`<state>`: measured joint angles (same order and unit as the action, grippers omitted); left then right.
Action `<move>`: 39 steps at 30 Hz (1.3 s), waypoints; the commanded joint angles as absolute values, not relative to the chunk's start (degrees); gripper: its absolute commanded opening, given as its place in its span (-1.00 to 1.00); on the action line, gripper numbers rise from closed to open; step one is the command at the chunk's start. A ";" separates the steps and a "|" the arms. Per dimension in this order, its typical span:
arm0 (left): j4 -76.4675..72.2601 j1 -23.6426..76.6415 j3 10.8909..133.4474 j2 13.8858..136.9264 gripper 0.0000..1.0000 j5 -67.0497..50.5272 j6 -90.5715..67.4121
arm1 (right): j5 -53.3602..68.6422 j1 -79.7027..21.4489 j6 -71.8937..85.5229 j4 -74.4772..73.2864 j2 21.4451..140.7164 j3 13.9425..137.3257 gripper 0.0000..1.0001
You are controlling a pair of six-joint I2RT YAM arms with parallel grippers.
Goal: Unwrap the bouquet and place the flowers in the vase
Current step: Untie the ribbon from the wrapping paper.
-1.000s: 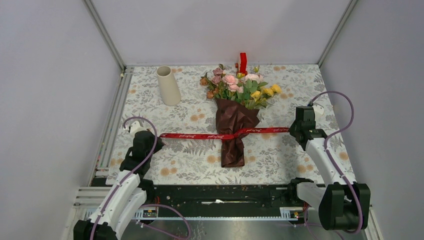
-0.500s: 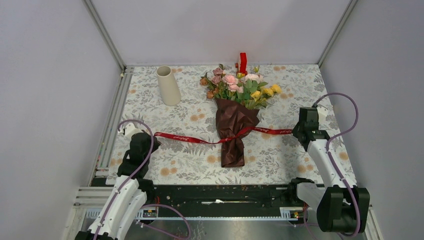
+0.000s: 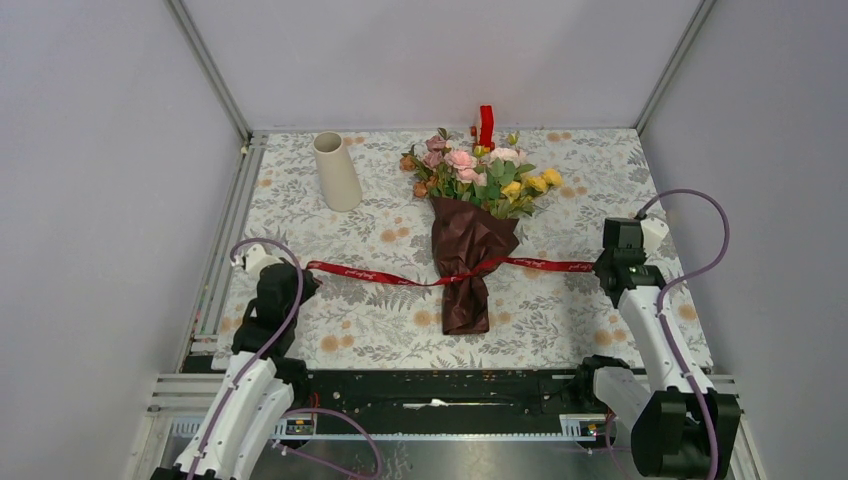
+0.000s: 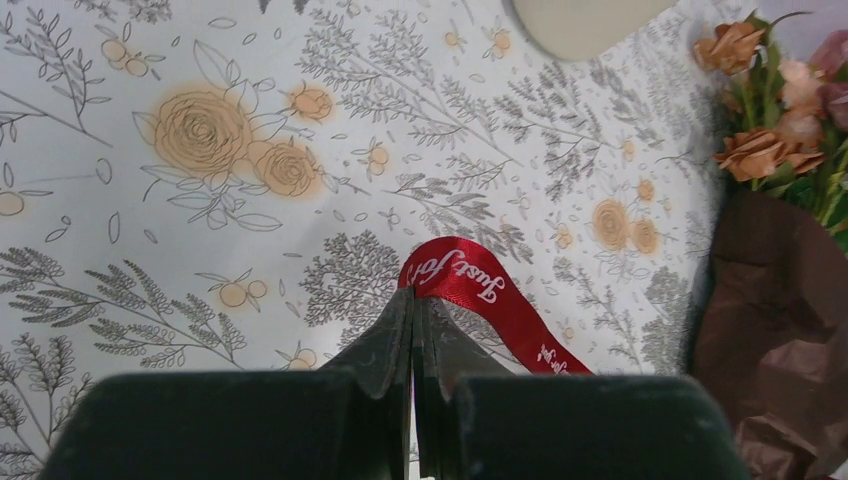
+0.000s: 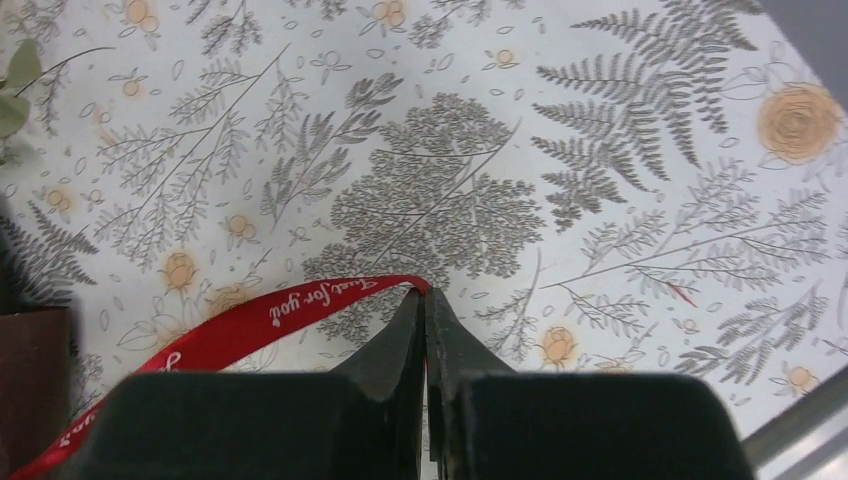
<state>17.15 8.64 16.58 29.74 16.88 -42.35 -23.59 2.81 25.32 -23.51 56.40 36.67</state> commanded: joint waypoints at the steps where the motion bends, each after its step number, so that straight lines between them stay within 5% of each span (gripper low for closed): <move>1: 15.47 8.28 19.85 28.85 -1.00 15.86 -43.62 | -30.72 3.60 25.39 -26.89 53.71 38.70 -1.00; 15: 16.86 6.28 26.31 37.41 -1.00 14.76 -42.58 | -34.51 4.38 25.92 -29.97 50.71 39.28 -0.82; 20: 19.09 4.51 29.77 36.61 -0.56 10.61 -42.90 | -31.70 4.39 25.55 -30.20 48.08 38.33 -0.53; 25: 26.50 4.48 35.53 34.48 0.90 11.28 -39.90 | -28.30 4.39 24.71 -31.25 46.74 38.68 0.66; 27: 30.10 4.48 37.81 33.33 0.97 11.99 -38.46 | -27.27 4.39 24.78 -32.04 45.94 39.12 0.98; 39: 40.57 6.24 51.23 35.30 0.98 0.74 -20.81 | 6.96 4.27 29.03 -24.02 45.12 36.76 0.99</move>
<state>37.58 5.08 48.23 34.24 6.87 -28.25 -10.35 4.25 26.04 -30.22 44.01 36.77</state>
